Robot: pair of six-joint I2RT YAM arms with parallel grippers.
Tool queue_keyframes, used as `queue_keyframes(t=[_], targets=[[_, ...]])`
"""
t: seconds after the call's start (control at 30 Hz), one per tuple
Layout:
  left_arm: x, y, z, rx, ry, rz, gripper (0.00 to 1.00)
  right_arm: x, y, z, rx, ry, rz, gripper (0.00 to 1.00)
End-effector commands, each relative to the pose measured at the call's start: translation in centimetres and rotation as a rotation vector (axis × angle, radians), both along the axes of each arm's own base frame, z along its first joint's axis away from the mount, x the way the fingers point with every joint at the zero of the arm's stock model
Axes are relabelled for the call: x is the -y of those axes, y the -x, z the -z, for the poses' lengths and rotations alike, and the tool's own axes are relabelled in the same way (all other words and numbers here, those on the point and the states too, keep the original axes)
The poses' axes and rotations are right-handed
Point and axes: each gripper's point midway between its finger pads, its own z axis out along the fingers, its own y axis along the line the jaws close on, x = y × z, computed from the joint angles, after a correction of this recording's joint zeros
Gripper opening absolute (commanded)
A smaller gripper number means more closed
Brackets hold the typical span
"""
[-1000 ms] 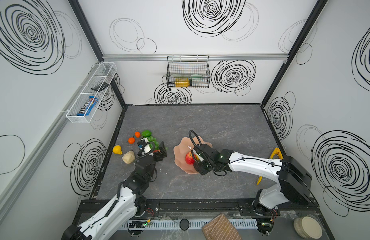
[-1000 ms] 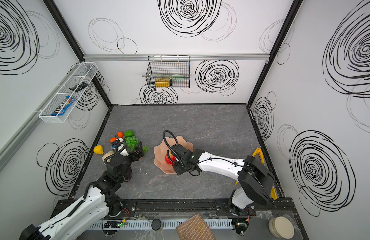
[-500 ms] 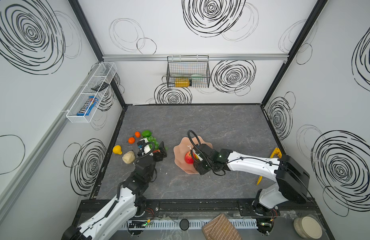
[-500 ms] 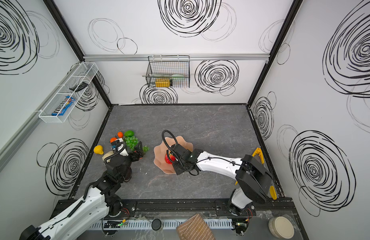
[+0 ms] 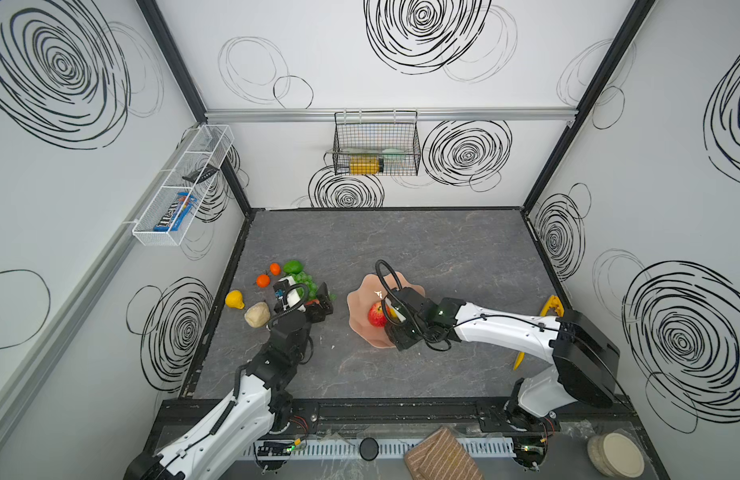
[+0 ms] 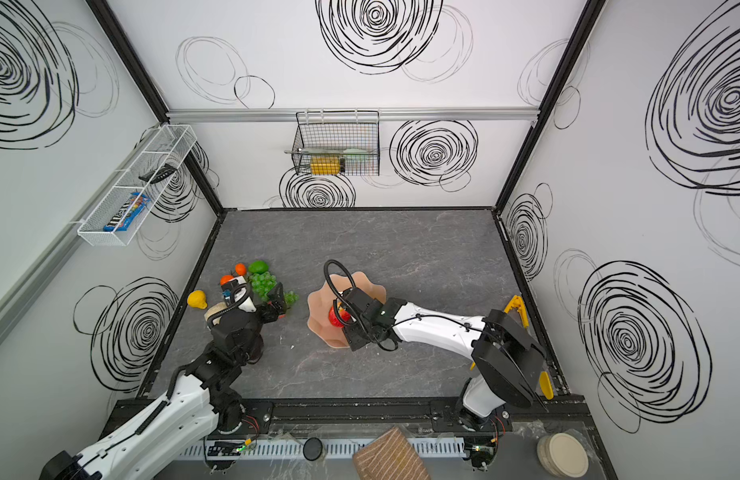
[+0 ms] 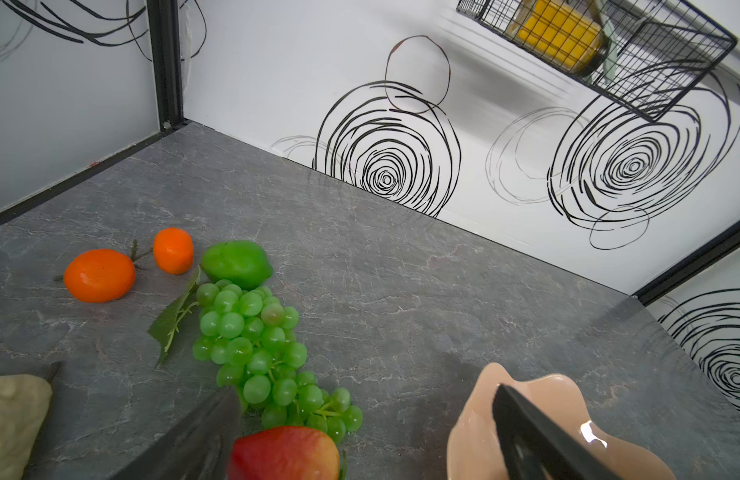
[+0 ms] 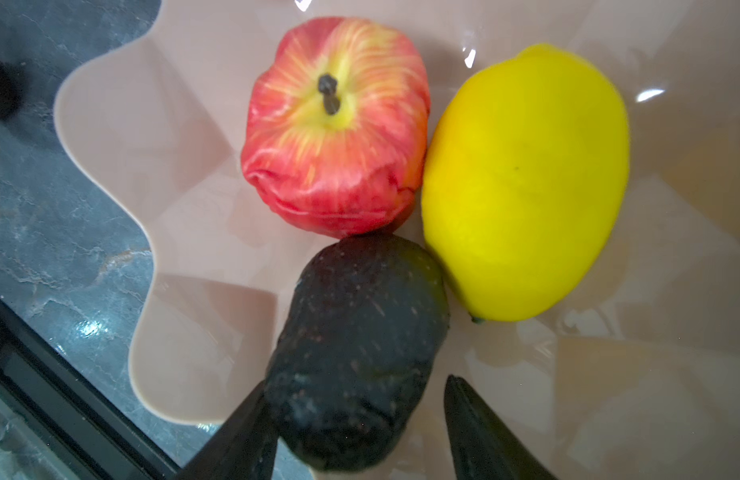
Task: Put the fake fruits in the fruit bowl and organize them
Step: 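Lower the avocado into the bowl beside the apple and lemon, open right gripper, then raise the right gripper from the bowl while the left gripper moves toward the cream pear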
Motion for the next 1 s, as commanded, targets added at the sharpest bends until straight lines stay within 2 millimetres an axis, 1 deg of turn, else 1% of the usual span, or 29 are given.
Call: queue_keyframes(t=[0.0,0.13,0.27,0.37,0.43,0.5,0.57,0.67,0.73,0.83,0.97], targets=[[-0.3,-0.1,0.1,0.013,0.015,-0.013,0.99,-0.3,-0.1,-2.5,0.032,-0.043,-0.004,0.70],[0.2,-0.4,0.5,-0.005,0.026,0.011,0.99,0.2,-0.4,-4.6,0.077,-0.071,0.000,0.75],[1.7,-0.9,0.8,-0.031,0.041,0.080,0.97,0.7,-1.0,-6.7,0.143,-0.131,-0.001,0.78],[2.6,-1.3,0.8,-0.051,0.034,0.107,0.97,1.3,-2.0,-8.8,0.214,-0.190,0.021,0.78],[2.7,-1.5,0.9,-0.088,0.027,0.086,0.97,2.0,-2.8,-10.0,0.280,-0.226,0.045,0.78],[2.1,-1.5,1.2,-0.140,0.027,0.016,0.96,3.1,-3.7,-10.8,0.358,-0.256,0.101,0.79],[1.6,-1.4,1.7,-0.195,0.029,-0.038,0.97,4.4,-4.6,-11.1,0.411,-0.299,0.153,0.82],[1.0,-1.4,1.6,-0.248,0.003,-0.089,0.97,6.3,-5.8,-10.9,0.431,-0.375,0.238,0.83],[0.2,-1.4,1.2,-0.275,-0.021,-0.133,0.97,7.8,-6.5,-10.4,0.429,-0.414,0.297,0.84],[-0.6,-1.6,0.9,-0.299,-0.014,-0.150,0.97,9.1,-7.0,-9.6,0.407,-0.474,0.340,0.84],[-1.1,-1.6,1.9,-0.383,-0.005,-0.142,0.97,10.3,-7.2,-8.2,0.392,-0.503,0.371,0.84]])
